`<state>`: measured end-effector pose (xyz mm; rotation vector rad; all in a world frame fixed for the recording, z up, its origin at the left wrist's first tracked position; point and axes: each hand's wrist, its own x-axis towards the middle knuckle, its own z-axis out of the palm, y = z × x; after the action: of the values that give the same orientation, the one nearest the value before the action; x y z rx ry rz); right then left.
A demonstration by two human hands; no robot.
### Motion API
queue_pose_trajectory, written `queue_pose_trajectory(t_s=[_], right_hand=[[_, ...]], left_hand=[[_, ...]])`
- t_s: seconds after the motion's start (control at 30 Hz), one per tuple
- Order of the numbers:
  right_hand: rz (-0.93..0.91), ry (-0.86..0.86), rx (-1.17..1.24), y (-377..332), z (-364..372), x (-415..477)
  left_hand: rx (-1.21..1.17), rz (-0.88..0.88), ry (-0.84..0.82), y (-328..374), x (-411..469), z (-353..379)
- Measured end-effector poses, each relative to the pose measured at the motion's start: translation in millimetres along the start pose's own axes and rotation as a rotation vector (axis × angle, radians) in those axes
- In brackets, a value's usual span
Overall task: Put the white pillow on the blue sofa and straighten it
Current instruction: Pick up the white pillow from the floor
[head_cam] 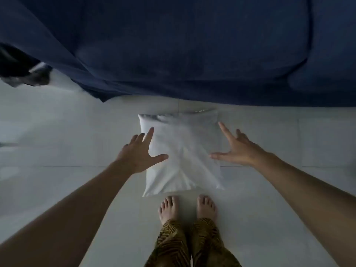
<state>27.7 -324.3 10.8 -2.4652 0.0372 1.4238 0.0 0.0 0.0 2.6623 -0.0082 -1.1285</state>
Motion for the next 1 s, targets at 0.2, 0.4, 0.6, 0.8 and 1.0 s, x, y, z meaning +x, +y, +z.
queue_pose_trajectory(t_s=[0.2,0.4,0.6,0.8,1.0], right_hand=[[-0.049,-0.031,0.084,36.9,69.6,119.9],[-0.133,-0.018,0.294,50.3,99.1,182.8],[-0.176,0.02,0.367,36.6,84.2,155.3],[-0.142,0.05,0.356,13.3,18.9,17.6],[-0.174,0.178,0.311,-12.3,-90.6,-144.9]], left_hand=[[-0.174,-0.153,-0.114,-37.4,93.9,90.3],[-0.5,-0.226,-0.082,-58.4,137.4,135.6],[-0.575,-0.182,0.0,-42.3,107.0,111.7],[-0.599,-0.169,-0.015,5.7,-6.4,17.7],[-0.582,-0.107,0.097,67.4,-121.4,-121.0]])
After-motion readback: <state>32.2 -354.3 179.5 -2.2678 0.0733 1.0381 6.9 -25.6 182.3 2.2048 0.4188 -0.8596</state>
